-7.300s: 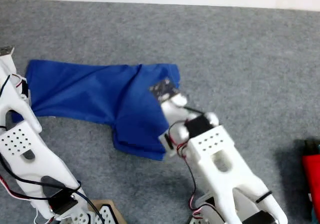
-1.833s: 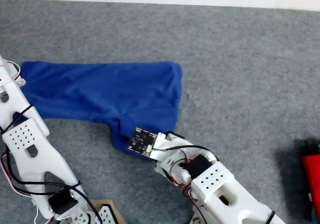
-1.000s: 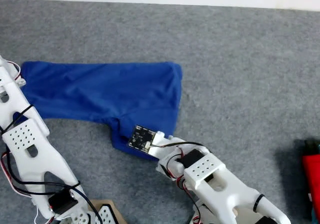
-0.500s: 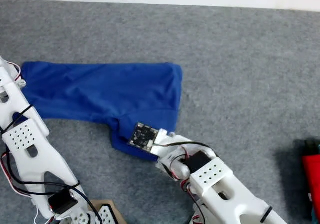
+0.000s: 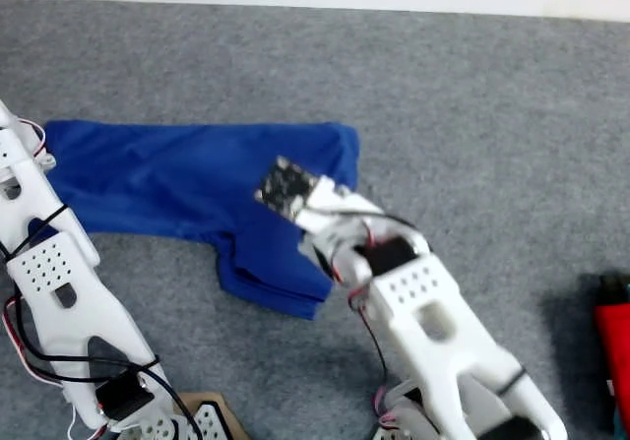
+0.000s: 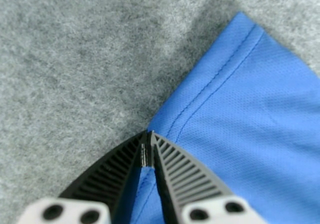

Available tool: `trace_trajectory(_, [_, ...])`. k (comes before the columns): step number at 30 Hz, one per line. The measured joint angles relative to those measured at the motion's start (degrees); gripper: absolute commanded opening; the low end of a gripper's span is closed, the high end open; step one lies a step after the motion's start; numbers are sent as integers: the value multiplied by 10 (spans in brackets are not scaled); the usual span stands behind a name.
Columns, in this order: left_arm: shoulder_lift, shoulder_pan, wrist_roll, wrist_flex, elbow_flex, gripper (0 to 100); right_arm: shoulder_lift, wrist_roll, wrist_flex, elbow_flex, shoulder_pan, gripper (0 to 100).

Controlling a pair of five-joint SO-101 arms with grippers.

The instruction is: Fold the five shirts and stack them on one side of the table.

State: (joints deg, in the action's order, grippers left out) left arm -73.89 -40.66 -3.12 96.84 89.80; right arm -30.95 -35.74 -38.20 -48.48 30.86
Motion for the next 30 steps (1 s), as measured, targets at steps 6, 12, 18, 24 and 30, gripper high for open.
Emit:
trace_trajectory(6, [0,0,0,0,0,5,18,-19,-133,32,28,285])
trace_trajectory(12, [0,1,0,0,0,5,-77,-48,-171,-78,74,289])
trace_trajectory(18, [0,4,0,0,0,5,-144,-48,-131,-199,102,289])
trace_trajectory(24, [-8,4,0,0,3,5,-121,-48,-84,-212,104,289])
trace_trajectory(30, [-38,4,1,-3,5,5,-59,-48,-21,-212,95,214])
